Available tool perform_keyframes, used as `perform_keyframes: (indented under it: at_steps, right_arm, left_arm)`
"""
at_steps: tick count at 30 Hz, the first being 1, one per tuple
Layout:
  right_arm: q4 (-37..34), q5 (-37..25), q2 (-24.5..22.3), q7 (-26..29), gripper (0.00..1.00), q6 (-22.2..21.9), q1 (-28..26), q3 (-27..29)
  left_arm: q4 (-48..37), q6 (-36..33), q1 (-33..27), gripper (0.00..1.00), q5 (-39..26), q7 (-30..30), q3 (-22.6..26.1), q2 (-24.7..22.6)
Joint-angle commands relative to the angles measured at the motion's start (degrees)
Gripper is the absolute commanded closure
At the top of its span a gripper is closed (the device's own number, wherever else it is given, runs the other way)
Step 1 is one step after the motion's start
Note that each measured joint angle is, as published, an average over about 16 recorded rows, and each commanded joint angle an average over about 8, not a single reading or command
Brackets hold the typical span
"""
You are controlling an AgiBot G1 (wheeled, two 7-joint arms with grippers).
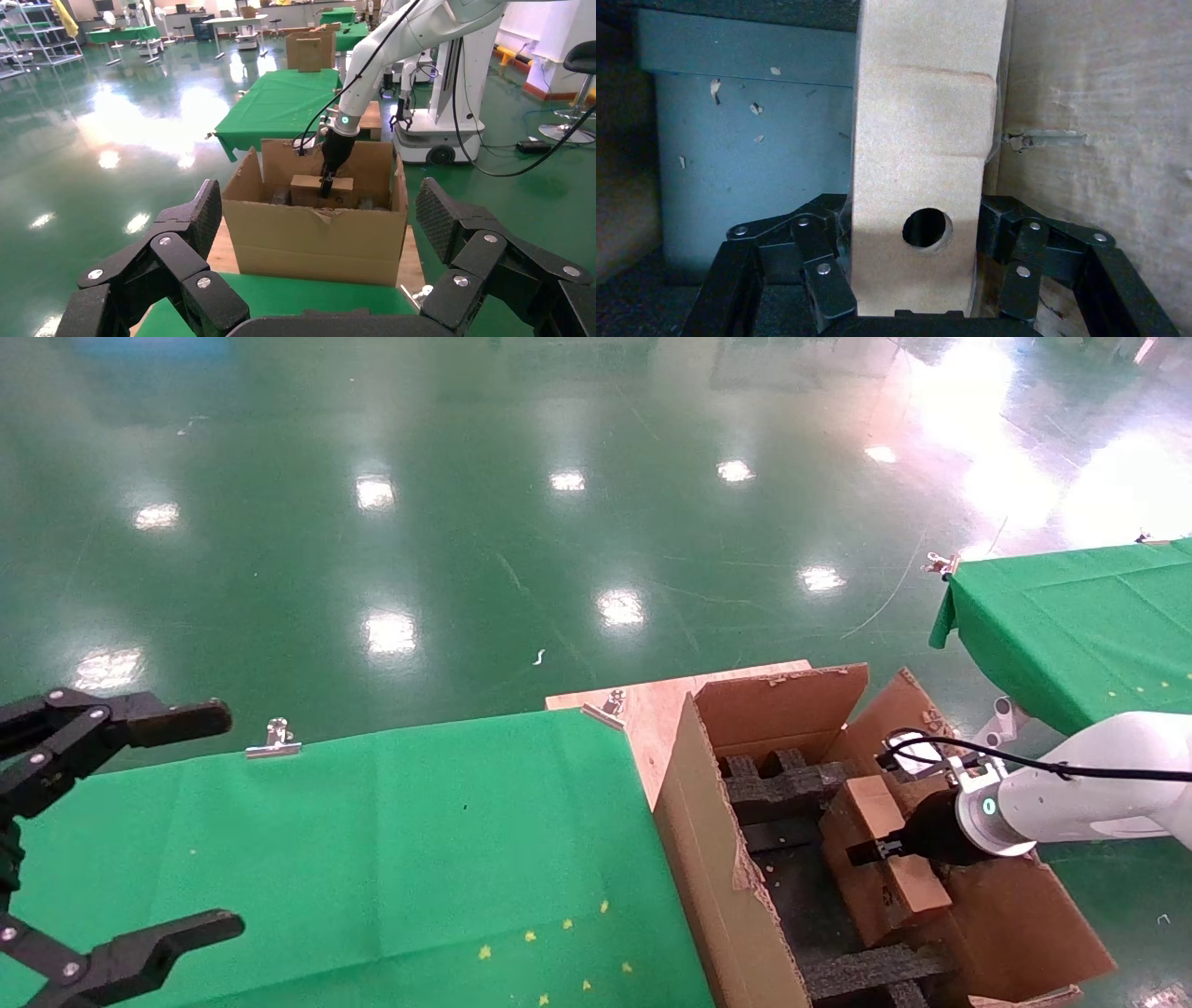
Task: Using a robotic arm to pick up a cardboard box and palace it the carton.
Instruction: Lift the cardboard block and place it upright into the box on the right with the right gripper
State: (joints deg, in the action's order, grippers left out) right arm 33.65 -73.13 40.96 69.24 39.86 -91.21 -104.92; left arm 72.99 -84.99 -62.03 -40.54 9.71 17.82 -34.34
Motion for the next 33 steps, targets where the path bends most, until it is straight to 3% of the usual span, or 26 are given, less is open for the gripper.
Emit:
perform_keyframes:
  at_steps: [1, 21, 33]
  right_arm:
    - [0.22, -0.04, -0.09, 0.18, 0.00, -0.02, -0.03, -0.05]
    - [1.58, -0.43, -0.99, -0.86, 0.00, 0.24, -3.43, 0.67]
    - [7.87, 0.26, -2.86, -0.62, 0.00, 0.11, -11.92, 3.64]
  left_arm:
    - [0.00, 0.00, 0.00, 0.00, 0.00, 0.00, 0.00, 0.00]
    - [-0.03, 0.00, -0.02, 0.00, 0.02, -0.02, 0.04, 0.01]
    - [-0.03, 0.01, -0.03, 0.00, 0.03, -0.04, 0.06, 0.01]
